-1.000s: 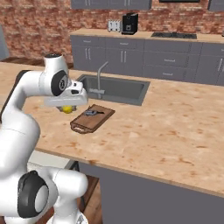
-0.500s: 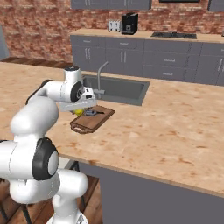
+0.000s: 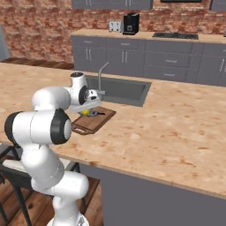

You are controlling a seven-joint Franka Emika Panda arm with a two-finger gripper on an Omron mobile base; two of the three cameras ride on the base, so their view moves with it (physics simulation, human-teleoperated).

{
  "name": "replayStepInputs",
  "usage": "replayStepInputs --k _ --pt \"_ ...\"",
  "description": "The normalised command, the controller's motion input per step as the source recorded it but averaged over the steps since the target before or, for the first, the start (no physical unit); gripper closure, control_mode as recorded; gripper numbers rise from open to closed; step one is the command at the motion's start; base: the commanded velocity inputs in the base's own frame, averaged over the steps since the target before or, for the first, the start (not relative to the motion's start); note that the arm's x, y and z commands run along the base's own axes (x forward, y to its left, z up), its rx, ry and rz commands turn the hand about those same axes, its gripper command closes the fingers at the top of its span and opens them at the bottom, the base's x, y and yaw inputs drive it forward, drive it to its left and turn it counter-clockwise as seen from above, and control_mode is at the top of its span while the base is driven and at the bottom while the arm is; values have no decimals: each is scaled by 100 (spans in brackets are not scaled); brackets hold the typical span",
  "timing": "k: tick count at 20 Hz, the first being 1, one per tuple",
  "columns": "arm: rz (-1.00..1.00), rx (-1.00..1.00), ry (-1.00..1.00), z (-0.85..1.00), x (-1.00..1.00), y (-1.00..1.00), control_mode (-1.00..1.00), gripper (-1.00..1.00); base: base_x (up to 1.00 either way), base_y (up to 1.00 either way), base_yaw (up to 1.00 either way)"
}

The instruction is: Retrieve a lemon from the fridge and place it on the cutting board with the fish.

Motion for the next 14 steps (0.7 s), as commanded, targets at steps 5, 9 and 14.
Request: replayStepInputs --k 5,9,14 --pt "0 -6 1 -48 54 19 -100 100 0 0 0" --pt "0 0 3 -47 23 2 -100 100 0 0 0" --pt "0 0 0 -43 21 0 -100 100 0 0 0"
